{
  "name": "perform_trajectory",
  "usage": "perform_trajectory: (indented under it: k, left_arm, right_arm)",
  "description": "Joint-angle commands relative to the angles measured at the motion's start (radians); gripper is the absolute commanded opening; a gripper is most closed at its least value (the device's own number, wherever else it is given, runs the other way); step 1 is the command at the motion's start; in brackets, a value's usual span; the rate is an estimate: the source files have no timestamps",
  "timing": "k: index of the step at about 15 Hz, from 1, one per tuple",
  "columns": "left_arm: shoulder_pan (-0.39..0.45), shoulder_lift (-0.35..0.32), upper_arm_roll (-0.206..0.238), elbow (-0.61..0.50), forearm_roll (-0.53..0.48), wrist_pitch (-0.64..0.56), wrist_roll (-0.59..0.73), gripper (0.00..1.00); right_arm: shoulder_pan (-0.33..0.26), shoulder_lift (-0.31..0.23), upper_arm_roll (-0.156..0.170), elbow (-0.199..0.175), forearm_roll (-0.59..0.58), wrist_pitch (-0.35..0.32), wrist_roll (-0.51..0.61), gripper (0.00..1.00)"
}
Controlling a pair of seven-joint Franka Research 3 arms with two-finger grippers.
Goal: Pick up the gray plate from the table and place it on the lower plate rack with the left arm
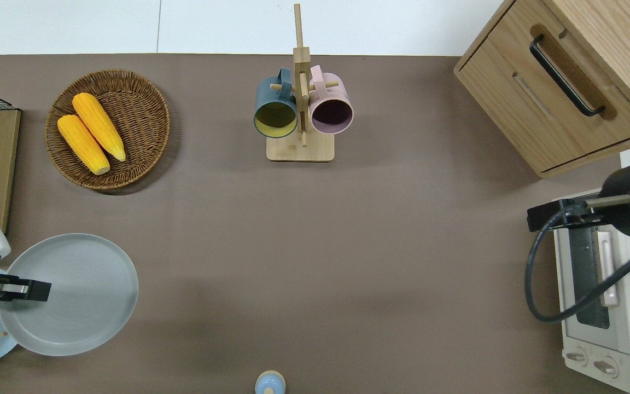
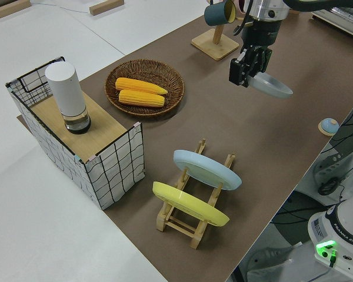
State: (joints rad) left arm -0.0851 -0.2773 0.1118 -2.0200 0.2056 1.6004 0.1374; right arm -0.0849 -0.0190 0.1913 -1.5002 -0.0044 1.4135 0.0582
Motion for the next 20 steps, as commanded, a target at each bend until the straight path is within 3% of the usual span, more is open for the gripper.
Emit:
perform_trajectory:
  k: [1, 11, 16, 20]
  left_arm:
    - [0.001, 0.000, -0.004, 0.023, 0.121, -0.057, -0.013, 0.00]
    - [0.004, -0.005, 0.002, 0.024, 0.429, -0.060, -0.068, 0.00]
    - [0.002, -0.010, 0.008, 0.014, 0.489, -0.054, -0.081, 0.00]
    - [-0.011, -0.008, -0.004, -0.052, 0.575, -0.037, -0.211, 0.00]
  right_arm:
    - [-0.007, -0.002, 0.005, 0.006, 0.007, -0.014, 0.000, 0.990]
    - [-0.007, -0.002, 0.007, 0.006, 0.007, -0.014, -0.001, 0.987]
    - [-0.007, -0.002, 0.005, 0.006, 0.007, -0.014, 0.000, 0.990]
    - [-0.007, -0.002, 0.007, 0.006, 0.006, -0.014, 0.000, 0.987]
